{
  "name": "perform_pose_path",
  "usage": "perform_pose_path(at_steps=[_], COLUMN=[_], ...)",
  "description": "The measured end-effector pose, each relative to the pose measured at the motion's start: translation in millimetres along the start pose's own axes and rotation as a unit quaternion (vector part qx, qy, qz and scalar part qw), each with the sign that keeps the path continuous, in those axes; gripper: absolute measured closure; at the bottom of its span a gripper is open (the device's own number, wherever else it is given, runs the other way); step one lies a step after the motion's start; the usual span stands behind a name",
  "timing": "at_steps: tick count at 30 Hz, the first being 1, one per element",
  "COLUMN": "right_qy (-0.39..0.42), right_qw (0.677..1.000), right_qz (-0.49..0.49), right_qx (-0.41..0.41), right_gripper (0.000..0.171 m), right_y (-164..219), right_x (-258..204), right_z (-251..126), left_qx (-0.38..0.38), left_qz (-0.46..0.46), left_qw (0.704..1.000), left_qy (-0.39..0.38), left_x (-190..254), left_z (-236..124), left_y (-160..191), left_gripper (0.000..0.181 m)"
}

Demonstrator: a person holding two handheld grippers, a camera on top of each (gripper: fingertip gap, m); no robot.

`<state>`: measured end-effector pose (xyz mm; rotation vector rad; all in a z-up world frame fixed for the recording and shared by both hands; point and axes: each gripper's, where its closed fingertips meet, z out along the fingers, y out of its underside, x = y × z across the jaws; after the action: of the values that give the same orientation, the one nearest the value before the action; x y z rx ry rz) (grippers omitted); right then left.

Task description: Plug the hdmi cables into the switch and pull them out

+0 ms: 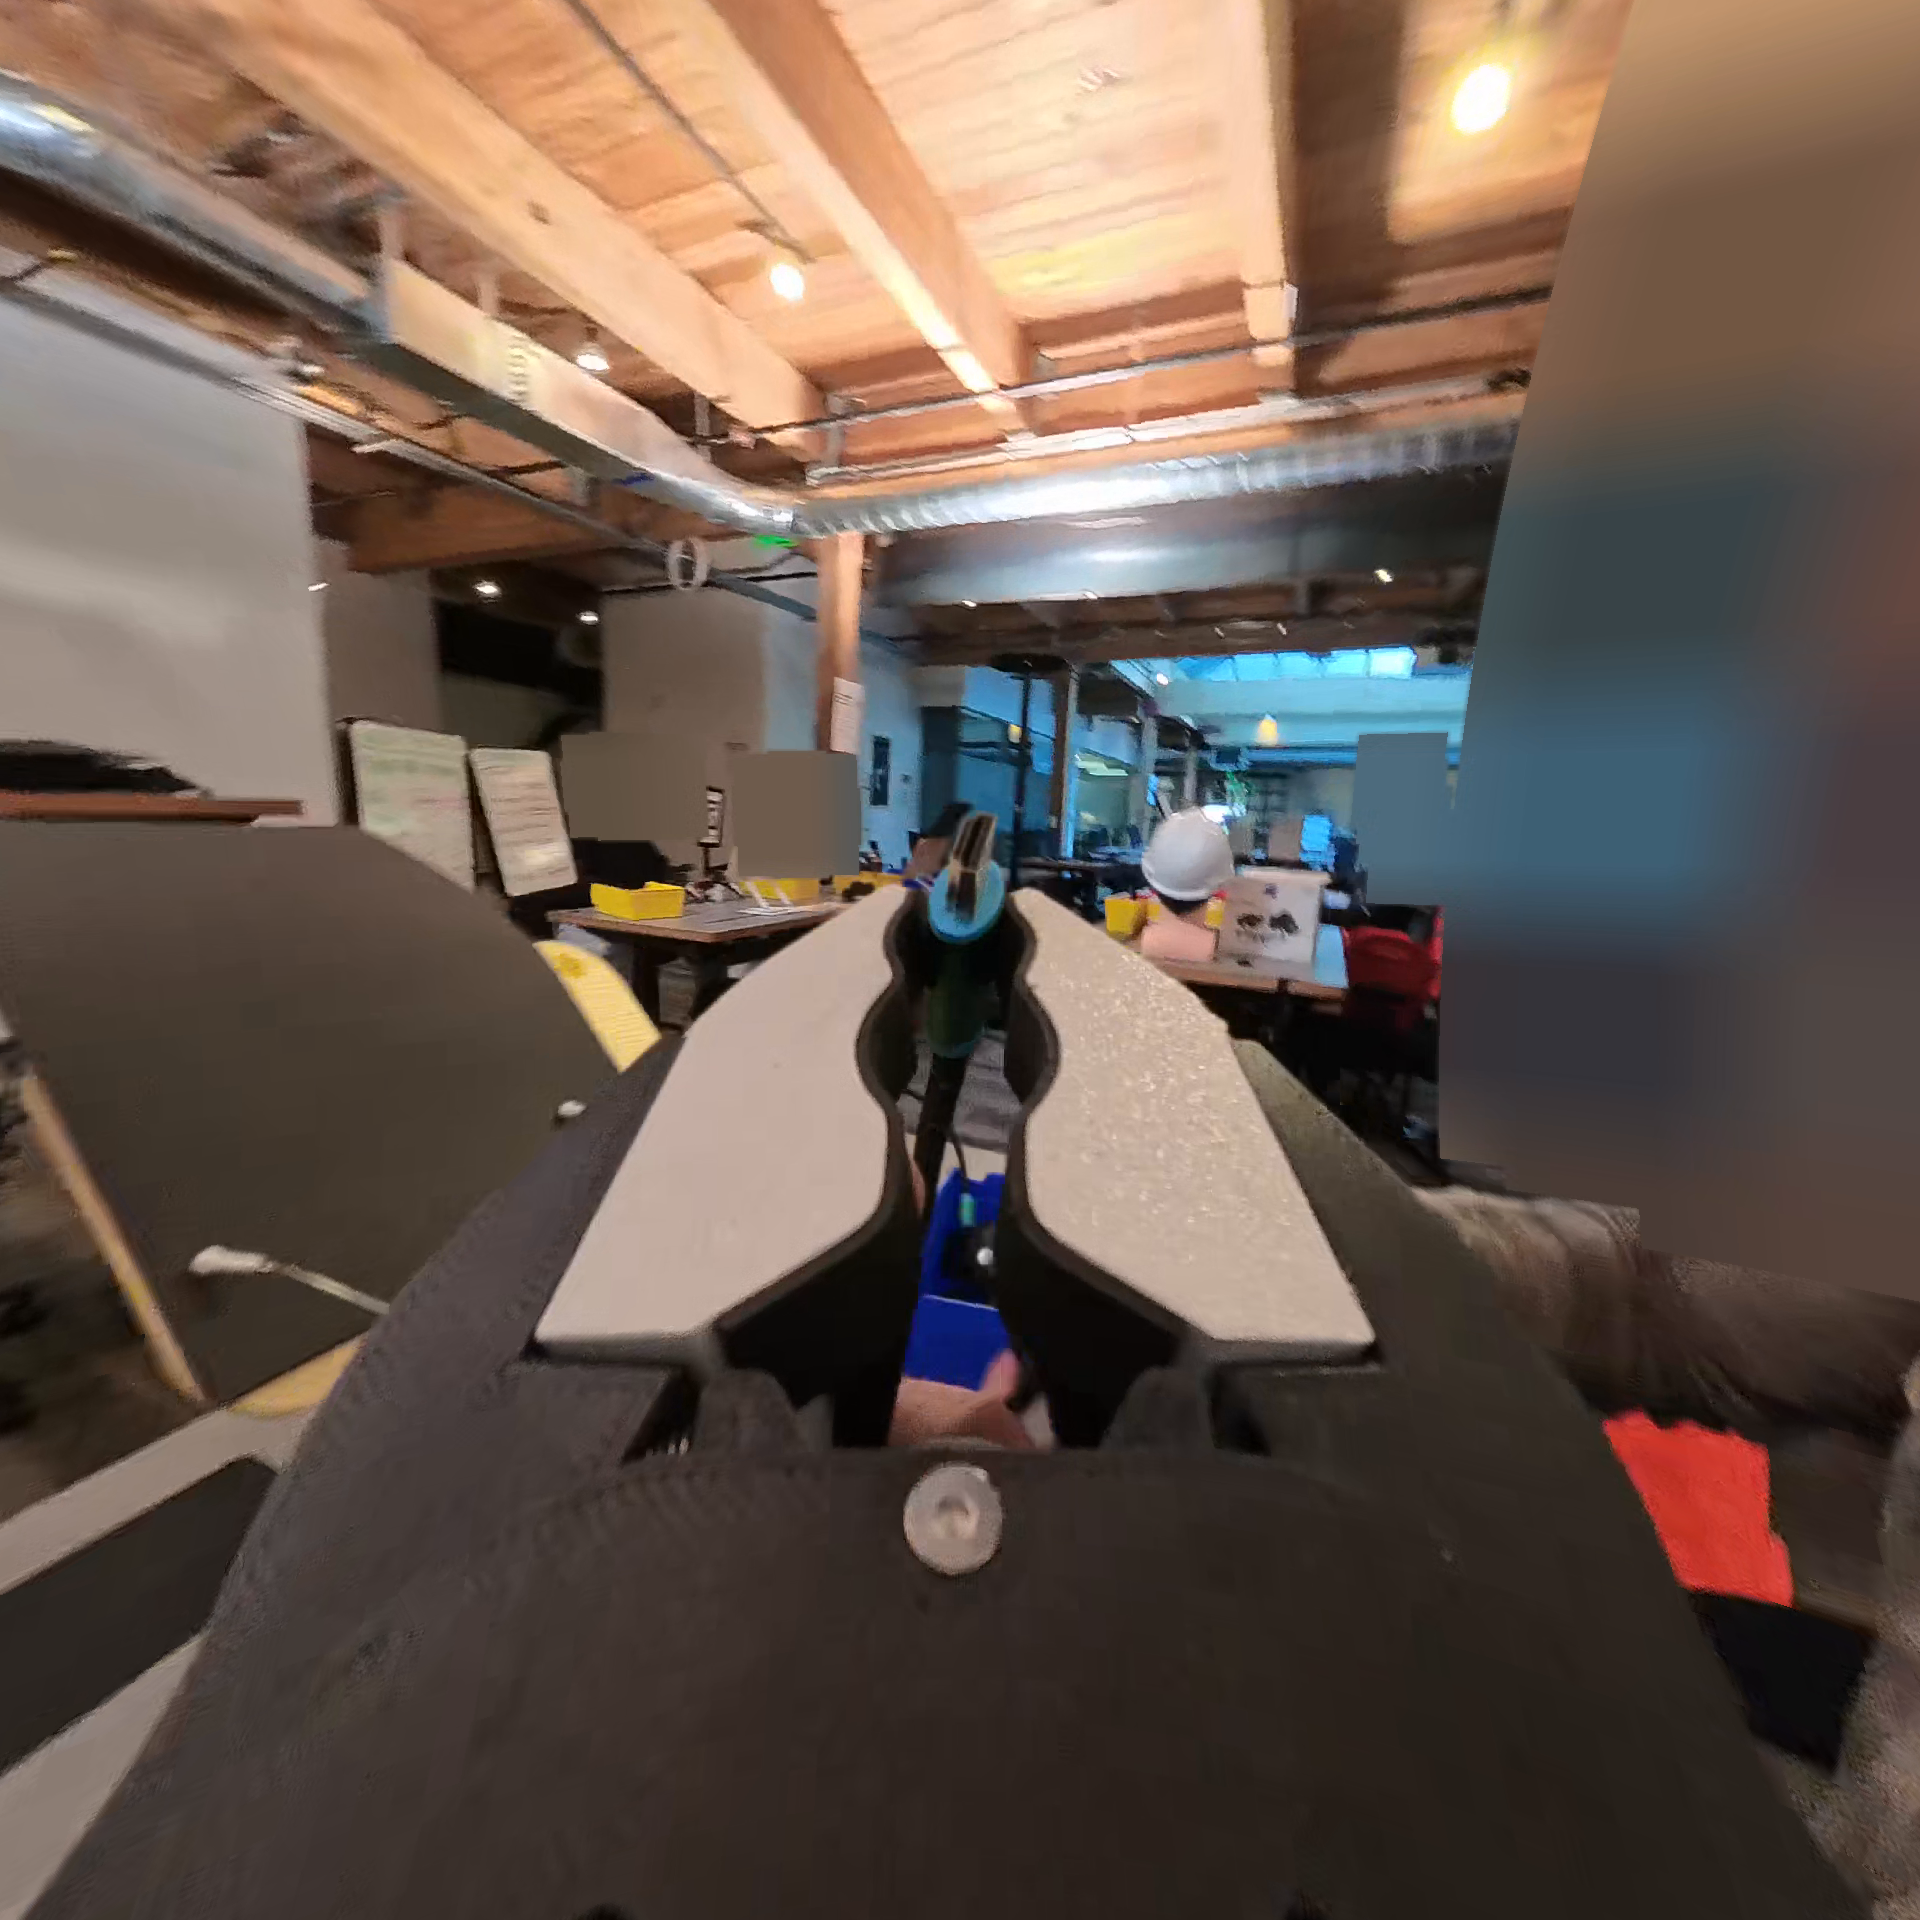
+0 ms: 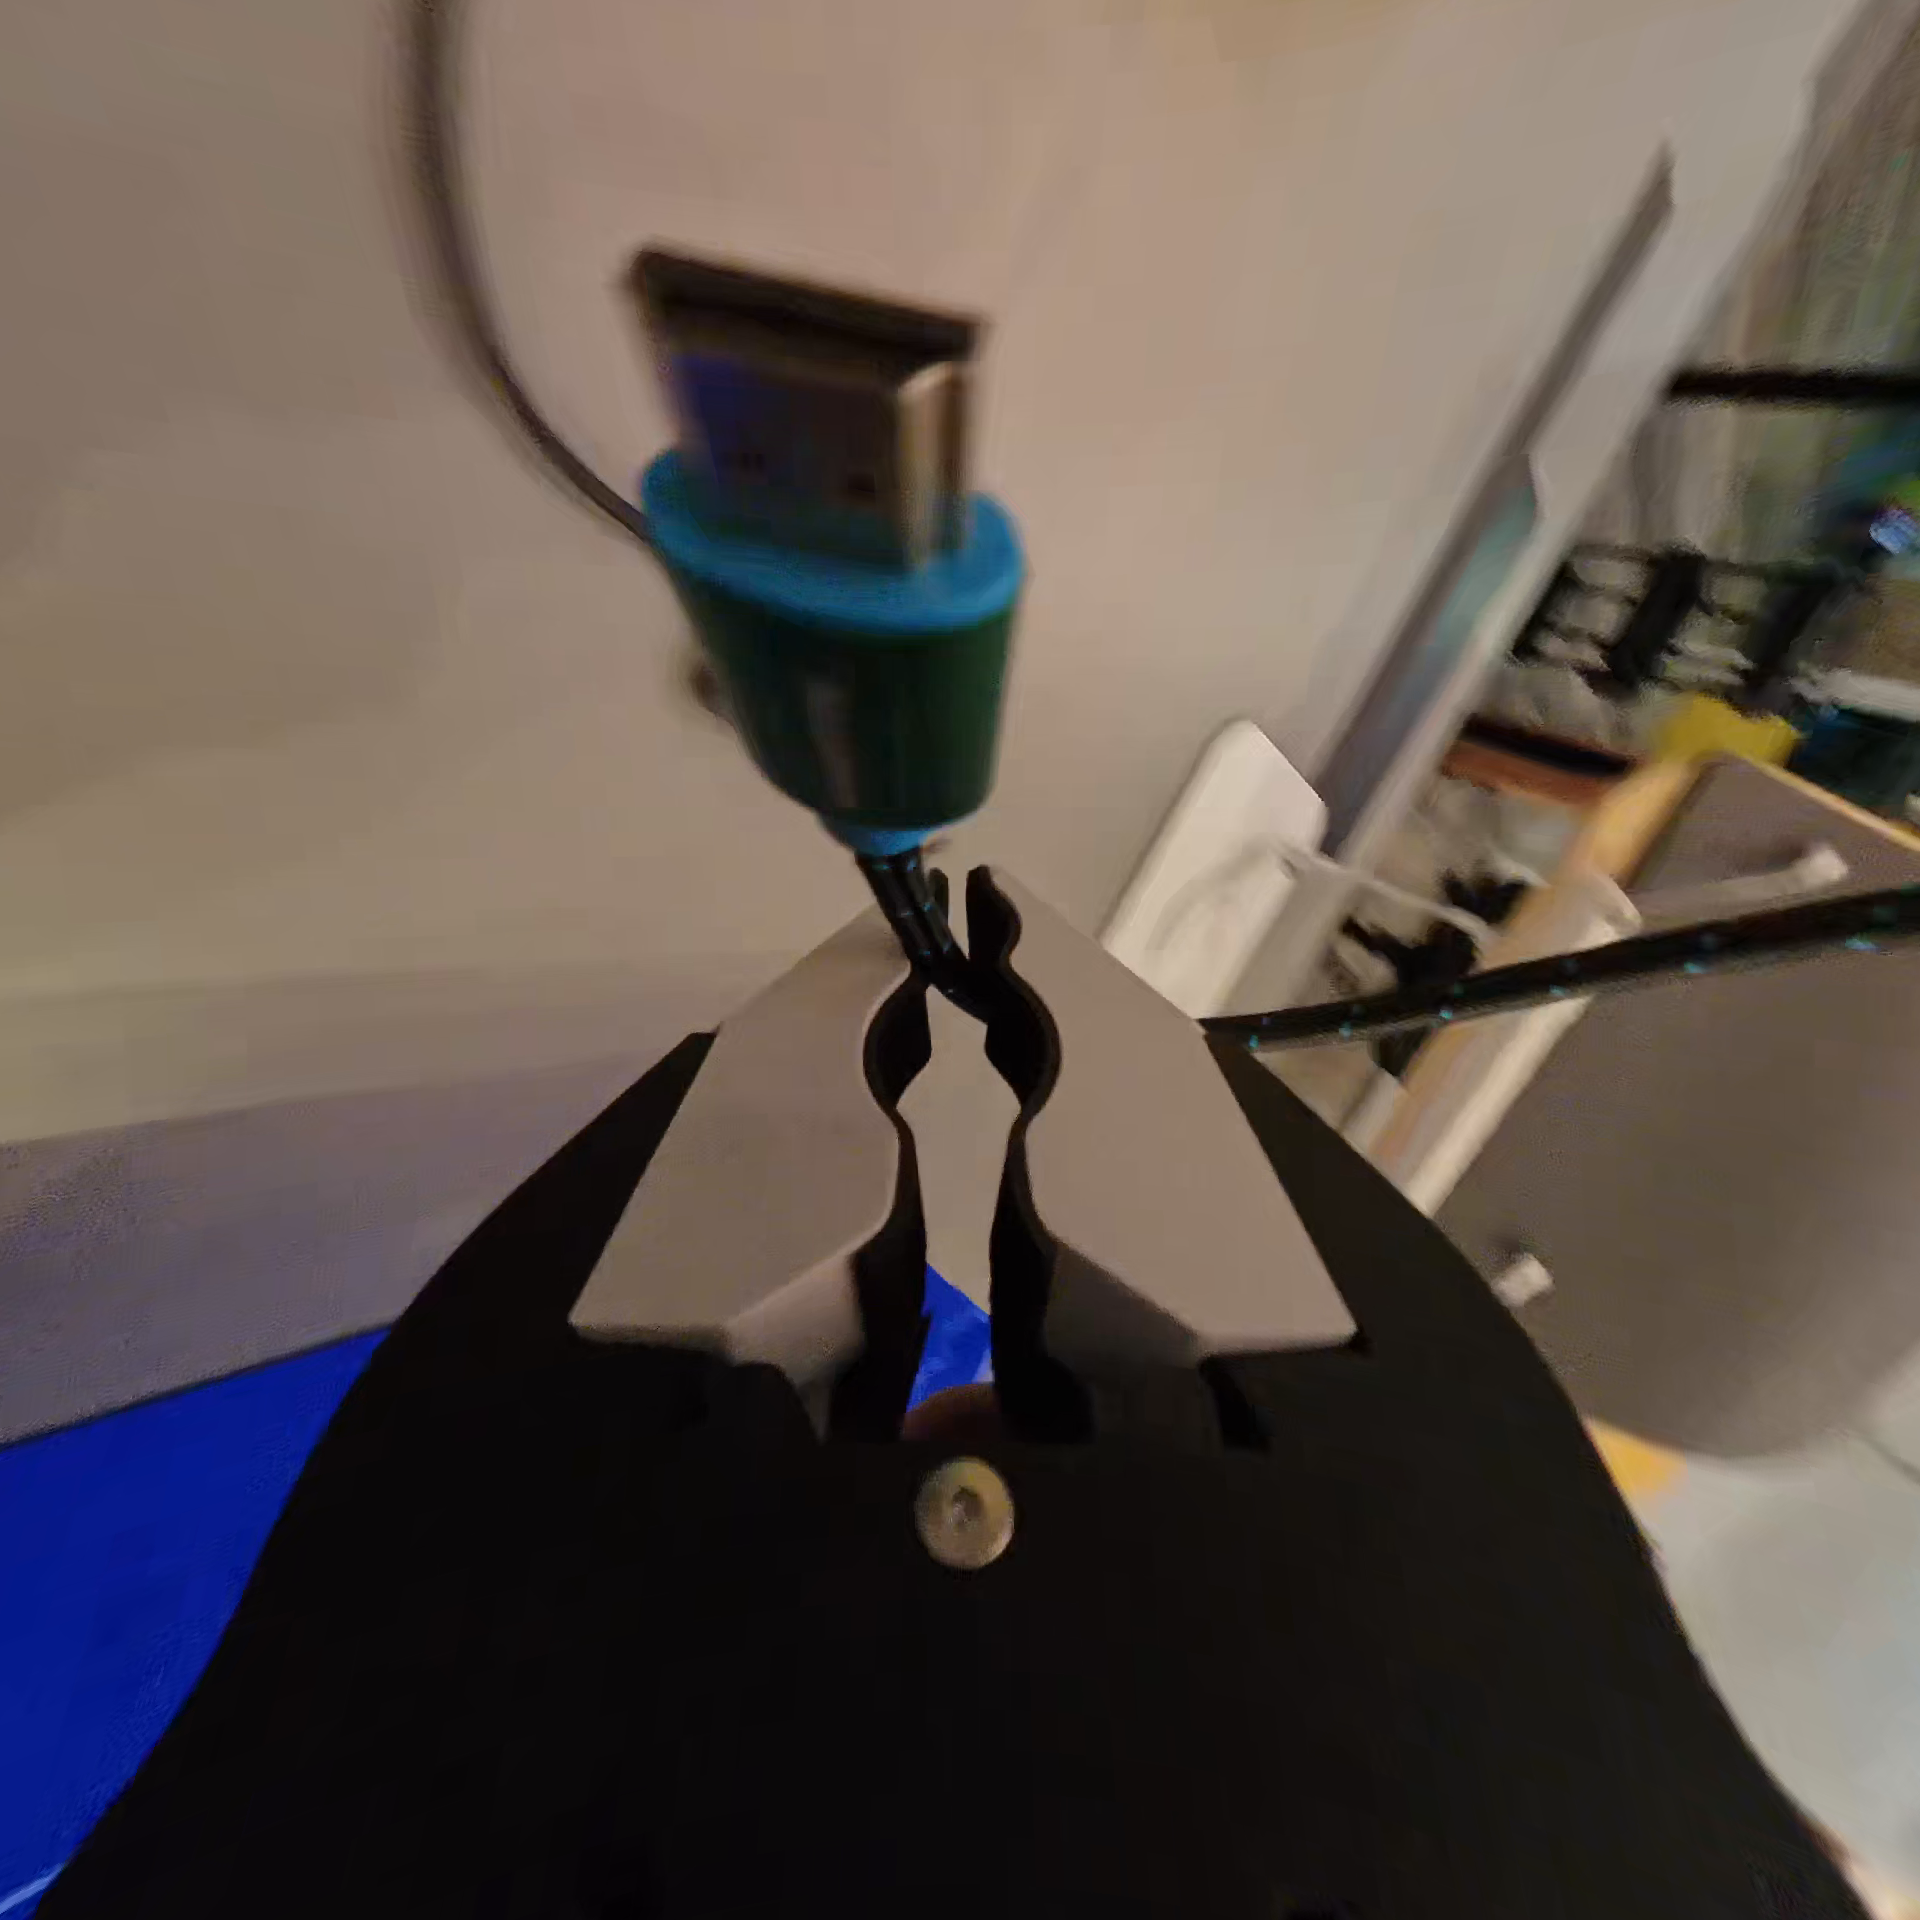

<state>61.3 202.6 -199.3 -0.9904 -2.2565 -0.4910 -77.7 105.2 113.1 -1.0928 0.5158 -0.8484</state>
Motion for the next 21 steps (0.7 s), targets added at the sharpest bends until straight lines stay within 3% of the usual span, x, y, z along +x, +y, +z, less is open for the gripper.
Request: perform_pose_path(at_steps=[4,7,10,14,17,21], right_qy=[0.106,0.054,-0.011,-0.055,-0.071,-0.013], right_qw=[0.993,0.997,0.996,0.993,0.988,0.987], right_qz=[0.003,0.030,0.084,0.103,0.134,0.161], right_qx=[-0.057,-0.038,-0.006,0.012,0.023,-0.005], right_gripper=[0.166,0.160,0.121,0.102,0.100,0.091], right_y=[26.9,16.4,3.9,8.8,18.0,40.3], right_x=[38.9,22.3,1.0,-17.2,-19.8,2.4], right_z=[26.6,34.7,32.5,13.4,-7.6,-31.4], left_qx=[-0.042,-0.070,-0.097,-0.115,-0.122,-0.109], left_qz=[0.089,0.112,0.121,0.111,0.111,0.102], left_qw=[0.995,0.991,0.983,0.975,0.967,0.960], left_qy=[0.005,-0.037,-0.094,-0.155,-0.194,-0.236], left_x=[30.1,11.2,-22.8,-59.9,-79.1,-97.3], left_z=[14.0,16.6,12.8,5.0,-1.5,-11.0], left_y=[10.2,26.5,43.9,62.7,68.7,66.9], left_gripper=[0.170,0.170,0.169,0.170,0.170,0.169])
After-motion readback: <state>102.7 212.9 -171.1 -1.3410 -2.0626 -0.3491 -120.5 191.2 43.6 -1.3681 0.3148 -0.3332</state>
